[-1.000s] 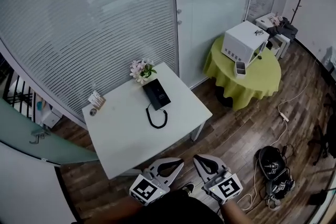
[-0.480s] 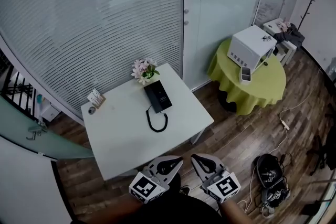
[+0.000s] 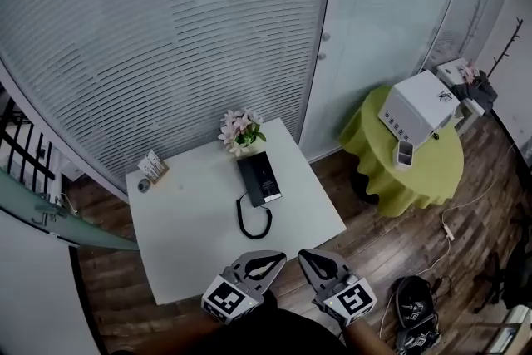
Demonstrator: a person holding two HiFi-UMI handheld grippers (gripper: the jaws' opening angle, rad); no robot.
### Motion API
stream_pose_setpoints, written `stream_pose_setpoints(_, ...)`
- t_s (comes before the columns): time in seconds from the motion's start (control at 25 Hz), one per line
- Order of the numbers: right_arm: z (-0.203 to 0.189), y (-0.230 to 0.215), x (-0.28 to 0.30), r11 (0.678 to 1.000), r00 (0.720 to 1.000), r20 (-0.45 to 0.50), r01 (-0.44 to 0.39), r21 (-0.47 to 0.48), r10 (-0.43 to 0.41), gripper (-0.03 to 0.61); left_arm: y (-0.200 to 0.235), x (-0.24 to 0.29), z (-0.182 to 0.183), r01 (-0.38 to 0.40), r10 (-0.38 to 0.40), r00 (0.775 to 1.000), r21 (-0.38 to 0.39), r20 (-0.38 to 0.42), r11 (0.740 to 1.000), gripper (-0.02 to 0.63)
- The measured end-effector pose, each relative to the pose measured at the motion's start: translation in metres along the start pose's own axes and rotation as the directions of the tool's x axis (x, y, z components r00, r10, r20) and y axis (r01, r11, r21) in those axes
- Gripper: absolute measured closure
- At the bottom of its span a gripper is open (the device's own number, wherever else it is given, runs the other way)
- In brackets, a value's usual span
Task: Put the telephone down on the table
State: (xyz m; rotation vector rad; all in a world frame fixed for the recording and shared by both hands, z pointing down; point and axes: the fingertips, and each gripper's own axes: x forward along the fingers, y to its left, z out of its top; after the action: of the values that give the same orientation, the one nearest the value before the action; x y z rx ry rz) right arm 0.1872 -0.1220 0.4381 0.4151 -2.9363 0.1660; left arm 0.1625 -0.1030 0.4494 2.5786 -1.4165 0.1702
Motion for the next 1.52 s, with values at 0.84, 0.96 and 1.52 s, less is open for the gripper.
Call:
stream_pose_setpoints(0.84,-0.006,-0.037,0.173,0.978,0.966,-0.161,-0.208,-0.028,0.201,0.555,0.174,-0.020,-0.017,-0.248,0.249,0.969,-0.143,-0.010,0.958,0.604)
stream_pose_setpoints(0.96,-0.008,-0.044,0.185,0.968,0.955,-0.176,-0.249,-0.035,0.239,0.555,0.187,-0.023,-0.022,-0.308,0.311,0.950,-0.175,-0.010,0.935,0.604)
stream_pose_setpoints(1.52,-0.043,-0.104,0.232,0.907,0.883,-0.234,-0.421,-0.014,0.406,0.555,0.245,0.021,-0.072,-0.435,0.443,0.893,-0.391,-0.073,0.811,0.604)
